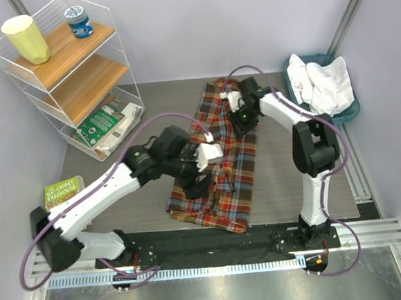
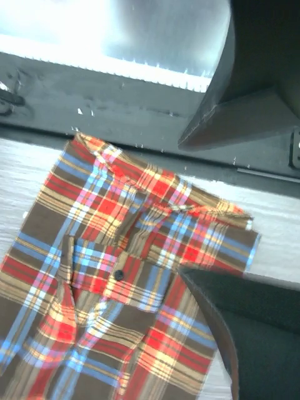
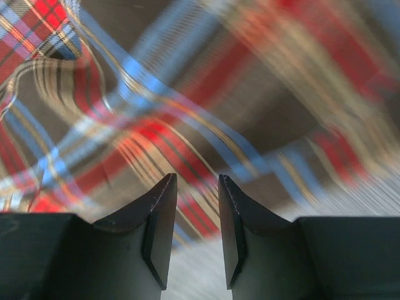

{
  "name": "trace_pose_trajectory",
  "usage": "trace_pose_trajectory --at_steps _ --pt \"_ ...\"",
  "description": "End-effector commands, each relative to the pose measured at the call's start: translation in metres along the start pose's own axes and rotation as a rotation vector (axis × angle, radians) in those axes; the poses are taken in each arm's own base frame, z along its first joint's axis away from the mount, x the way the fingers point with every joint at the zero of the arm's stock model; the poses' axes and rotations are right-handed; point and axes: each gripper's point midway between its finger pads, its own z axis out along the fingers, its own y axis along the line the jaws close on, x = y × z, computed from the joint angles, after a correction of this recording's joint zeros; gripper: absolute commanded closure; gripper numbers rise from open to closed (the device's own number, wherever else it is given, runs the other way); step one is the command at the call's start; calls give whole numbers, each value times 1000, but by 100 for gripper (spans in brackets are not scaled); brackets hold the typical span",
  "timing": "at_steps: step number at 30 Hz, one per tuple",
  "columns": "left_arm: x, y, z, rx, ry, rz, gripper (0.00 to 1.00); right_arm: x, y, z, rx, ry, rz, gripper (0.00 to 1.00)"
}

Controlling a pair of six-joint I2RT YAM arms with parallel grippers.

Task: Fold and stack the long sleeve shirts
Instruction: Fold the shirt

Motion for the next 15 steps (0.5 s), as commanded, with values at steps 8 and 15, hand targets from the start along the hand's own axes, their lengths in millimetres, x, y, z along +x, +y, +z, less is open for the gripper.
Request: trace_pose_trajectory --at_steps 8,15 --pt "32 63 -79 -405 -248 -266 0 -9 14 101 86 127 -258 64" --pt "69 87 -55 -433 -70 -244 0 -45 4 96 163 77 -483 65"
